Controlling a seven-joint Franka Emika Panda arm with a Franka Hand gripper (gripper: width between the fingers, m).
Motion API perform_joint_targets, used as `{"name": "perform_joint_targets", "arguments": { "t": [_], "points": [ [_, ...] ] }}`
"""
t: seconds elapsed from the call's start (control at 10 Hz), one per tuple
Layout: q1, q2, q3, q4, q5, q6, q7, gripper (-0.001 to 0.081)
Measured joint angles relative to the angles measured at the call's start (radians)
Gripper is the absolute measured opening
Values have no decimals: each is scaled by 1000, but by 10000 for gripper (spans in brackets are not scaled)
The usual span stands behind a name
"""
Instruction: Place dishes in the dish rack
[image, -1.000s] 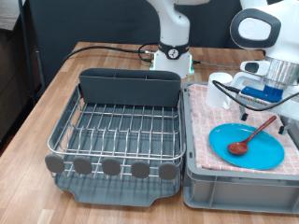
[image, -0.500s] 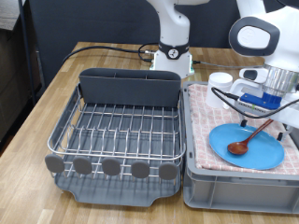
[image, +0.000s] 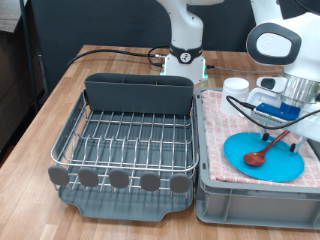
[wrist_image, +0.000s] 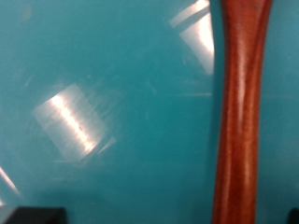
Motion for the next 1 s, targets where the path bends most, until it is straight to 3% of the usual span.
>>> {"name": "perform_joint_targets", "arguments": {
  "t": [0.1,0.2,0.3,0.4,0.5,0.8,1.0],
  "points": [
    [0,0,-1,0,-7,0,7,510],
    [1,0,-2,0,-9,0,8,348],
    [1,0,-2,0,-10,0,9,348],
    [1,0,-3,0,-11,0,10,164],
    [1,1,-4,0,-11,1,12,90],
    [0,-8,9,10,14,-34,-16,90],
    [-8,-50,37,18,93,-83,-88,90]
  ]
}}
